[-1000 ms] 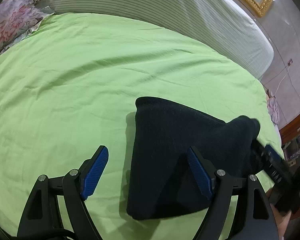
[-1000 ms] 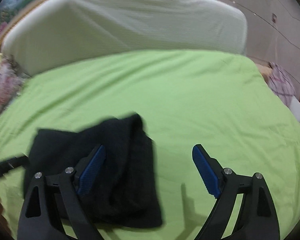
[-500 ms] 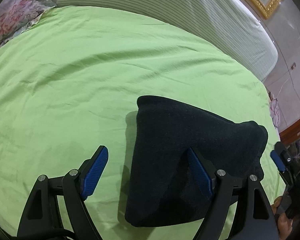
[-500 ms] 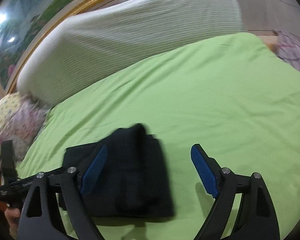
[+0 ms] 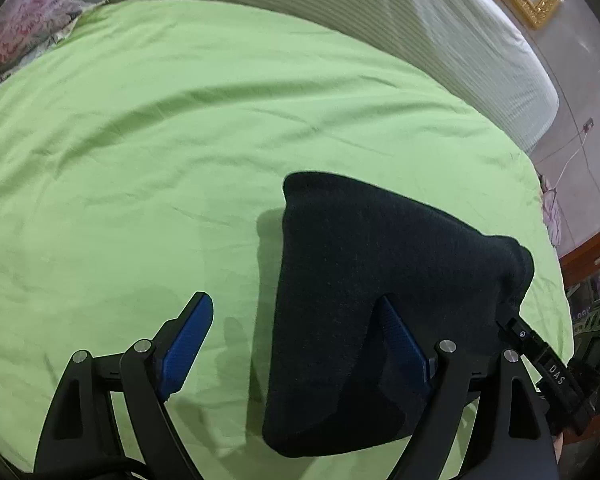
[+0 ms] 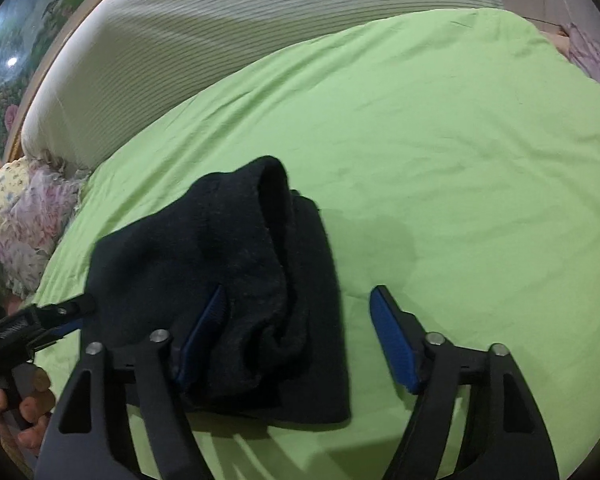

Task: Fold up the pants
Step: 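Grasp the folded pants edge with the left gripper while the right gripper grasps beside it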

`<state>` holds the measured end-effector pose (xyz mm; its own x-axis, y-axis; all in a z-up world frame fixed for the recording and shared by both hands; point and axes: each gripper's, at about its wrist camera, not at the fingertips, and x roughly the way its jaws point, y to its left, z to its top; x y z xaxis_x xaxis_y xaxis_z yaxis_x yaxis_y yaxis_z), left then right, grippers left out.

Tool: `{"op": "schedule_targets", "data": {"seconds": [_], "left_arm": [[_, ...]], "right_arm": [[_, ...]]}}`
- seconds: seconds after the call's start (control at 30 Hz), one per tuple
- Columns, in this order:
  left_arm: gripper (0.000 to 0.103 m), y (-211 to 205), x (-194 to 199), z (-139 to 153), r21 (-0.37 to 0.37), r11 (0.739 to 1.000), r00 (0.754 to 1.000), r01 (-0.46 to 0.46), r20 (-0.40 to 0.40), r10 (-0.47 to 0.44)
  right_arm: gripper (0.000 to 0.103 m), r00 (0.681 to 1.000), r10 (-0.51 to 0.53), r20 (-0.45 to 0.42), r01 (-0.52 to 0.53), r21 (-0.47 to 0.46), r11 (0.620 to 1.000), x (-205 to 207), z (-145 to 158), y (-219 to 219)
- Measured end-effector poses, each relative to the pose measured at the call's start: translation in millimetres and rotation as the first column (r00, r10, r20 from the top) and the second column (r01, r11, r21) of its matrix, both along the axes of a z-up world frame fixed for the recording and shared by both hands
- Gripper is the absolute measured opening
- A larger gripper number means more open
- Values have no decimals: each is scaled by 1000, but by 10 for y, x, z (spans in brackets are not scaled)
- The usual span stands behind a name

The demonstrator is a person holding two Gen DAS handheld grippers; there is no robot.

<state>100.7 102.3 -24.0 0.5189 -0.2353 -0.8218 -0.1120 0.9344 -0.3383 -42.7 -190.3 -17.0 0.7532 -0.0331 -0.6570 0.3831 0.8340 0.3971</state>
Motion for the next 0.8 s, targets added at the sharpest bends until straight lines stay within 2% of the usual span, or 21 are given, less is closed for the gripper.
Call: {"op": "schedule_targets", "data": {"seconds": [0.13, 0.2, 0.37, 0.43, 0.47, 0.53, 0.67, 0.8], "left_arm": [[86, 4, 37, -102, -30, 999, 1000, 13, -13, -14], [86, -9, 54, -154, -46, 999, 1000, 19, -20, -20], [86, -36, 60, -244, -69, 997, 1000, 16, -17, -17], [81, -47, 73, -236, -85, 996, 999, 29, -12, -31], [73, -68, 64, -225, -97, 994, 999, 42, -7, -42], [65, -121, 52, -215, -94, 994, 998, 58, -1, -58], [58, -209, 22, -166, -43, 997, 998, 61, 22, -60], [46, -206, -26, -97, -43, 997, 997, 63, 43, -61]], "right_arm": [[68, 999, 25, 44, -28, 81, 996, -69, -90, -104], [61, 996, 51, 76, -61, 137, 989, -114, -124, -132], [61, 993, 75, 92, -89, 162, 983, -114, -133, -137], [61, 992, 79, 100, -97, 192, 977, -123, -188, -191], [61, 991, 80, 103, -100, 201, 974, -131, -197, -205], [61, 992, 80, 101, -99, 198, 975, -129, -203, -159], [61, 993, 77, 92, -94, 195, 976, -47, -177, -51], [53, 992, 80, 101, -97, 176, 980, -92, -94, 4]]}}
